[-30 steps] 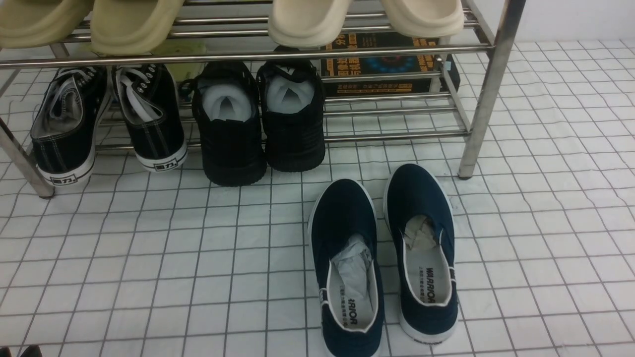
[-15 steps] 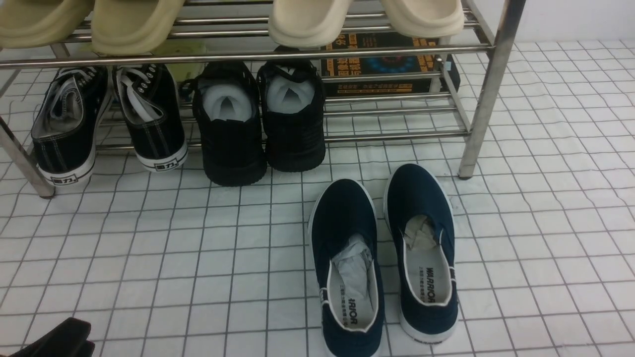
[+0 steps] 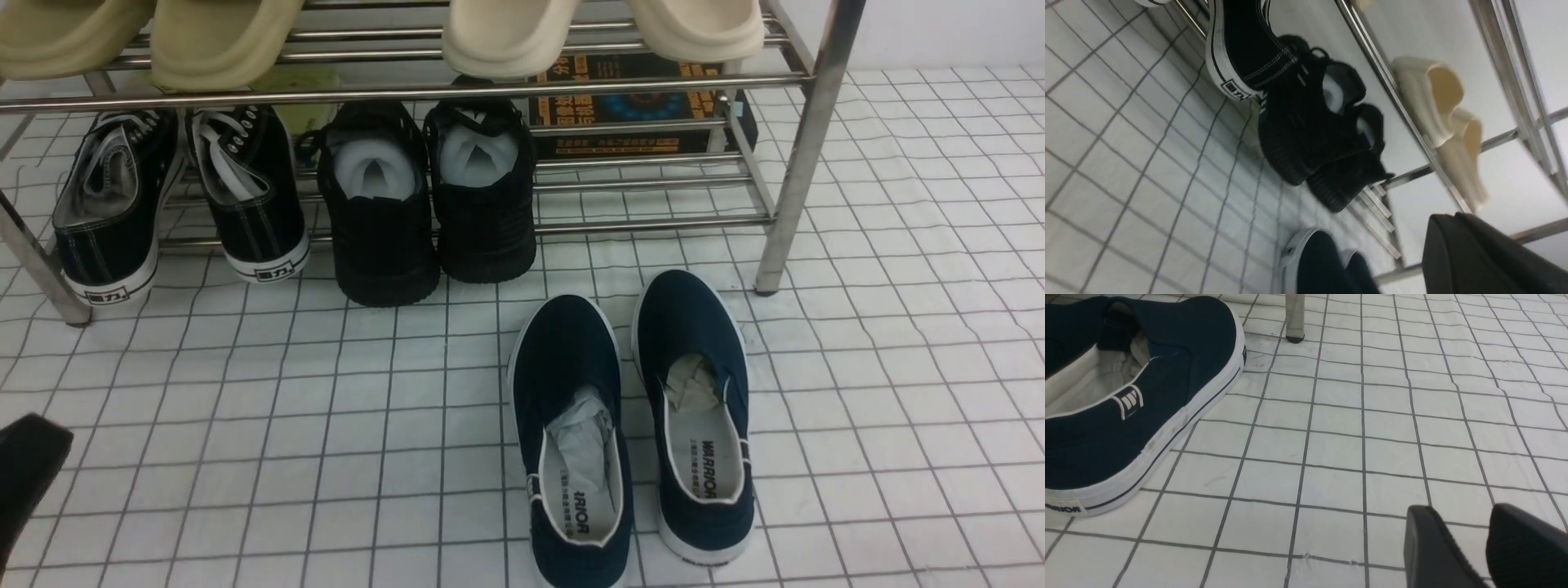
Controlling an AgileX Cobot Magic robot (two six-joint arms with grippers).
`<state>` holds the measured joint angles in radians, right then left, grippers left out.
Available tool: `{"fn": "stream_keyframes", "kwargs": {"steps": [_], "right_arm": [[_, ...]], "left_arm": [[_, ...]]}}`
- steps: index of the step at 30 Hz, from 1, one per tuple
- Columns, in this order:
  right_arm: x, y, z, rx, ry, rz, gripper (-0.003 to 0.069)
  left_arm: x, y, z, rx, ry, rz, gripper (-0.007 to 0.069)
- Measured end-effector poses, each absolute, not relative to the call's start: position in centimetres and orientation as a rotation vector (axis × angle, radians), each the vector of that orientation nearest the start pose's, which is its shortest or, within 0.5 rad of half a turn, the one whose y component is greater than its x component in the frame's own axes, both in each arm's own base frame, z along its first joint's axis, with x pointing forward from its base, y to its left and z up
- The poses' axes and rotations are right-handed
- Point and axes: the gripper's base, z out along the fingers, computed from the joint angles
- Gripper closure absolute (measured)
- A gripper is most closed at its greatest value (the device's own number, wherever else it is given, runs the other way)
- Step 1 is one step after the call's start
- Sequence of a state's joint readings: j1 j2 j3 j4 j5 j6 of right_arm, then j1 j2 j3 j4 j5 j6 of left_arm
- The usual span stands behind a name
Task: Take the shoes off the shelf with your hand from the white checkered tablecloth.
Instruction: 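Grasp the leftmost shoe on the bottom shelf of the shoe rack with the left gripper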
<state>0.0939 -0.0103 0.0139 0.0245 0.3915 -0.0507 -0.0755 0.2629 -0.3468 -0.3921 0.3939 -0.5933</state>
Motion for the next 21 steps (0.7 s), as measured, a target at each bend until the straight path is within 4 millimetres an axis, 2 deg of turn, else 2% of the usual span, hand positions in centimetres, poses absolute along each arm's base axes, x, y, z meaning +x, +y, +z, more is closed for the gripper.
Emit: {"fn": "stream_keyframes", "kwargs": {"steps": [1, 2, 4, 6, 7, 10, 13, 16, 17, 19, 20, 21], "right_arm": [[5.2, 0.6, 17.4, -0.121, 1.875, 0.054, 0.0426], [5.2, 0.6, 17.4, -0.121, 1.875, 0.054, 0.0426], [5.2, 0.6, 17.4, -0.121, 1.875, 0.054, 0.0423], [5.2, 0.6, 17.4, -0.121, 1.875, 0.054, 0.0421], [5.2, 0.6, 17.4, -0.121, 1.875, 0.054, 0.0421], [5.2, 0.6, 17.4, -0.121, 1.875, 0.054, 0.0421], [5.2, 0.6, 17.4, -0.121, 1.875, 0.054, 0.0421], [5.2, 0.6, 17.4, -0.121, 1.875, 0.054, 0.0421], [5.2, 0.6, 17.4, -0.121, 1.875, 0.054, 0.0421], [5.2, 0.6, 17.4, -0.121, 1.875, 0.054, 0.0421], [5.2, 0.6, 17.4, -0.121, 1.875, 0.054, 0.0421], [5.2, 0.6, 17.4, -0.121, 1.875, 0.054, 0.0421]], "left_arm": [[7.1, -2.0, 28.2, -0.689, 1.768, -0.856, 0.0623], [8.4, -2.6, 28.0, -0.701, 1.989, -0.811, 0.0623], [10.0, -3.3, 26.3, -0.714, 2.356, -0.729, 0.0623], [11.6, -3.7, 24.8, -0.673, 2.630, -0.648, 0.0623], [12.7, -3.8, 24.7, -0.619, 2.708, -0.619, 0.0623], [16.8, -4.1, 26.0, -0.414, 2.765, -0.559, 0.0623], [21.8, -3.7, 29.1, -0.269, 2.712, -0.418, 0.0623], [24.3, -2.7, 30.9, -0.260, 2.678, -0.246, 0.0622], [25.8, -1.7, 32.0, -0.316, 2.654, -0.152, 0.0618], [26.7, -0.5, 32.5, -0.364, 2.653, -0.084, 0.0614], [27.8, 1.6, 32.9, -0.464, 2.650, -0.052, 0.0613], [28.1, 2.3, 32.9, -0.502, 2.653, -0.056, 0.0612]]}}
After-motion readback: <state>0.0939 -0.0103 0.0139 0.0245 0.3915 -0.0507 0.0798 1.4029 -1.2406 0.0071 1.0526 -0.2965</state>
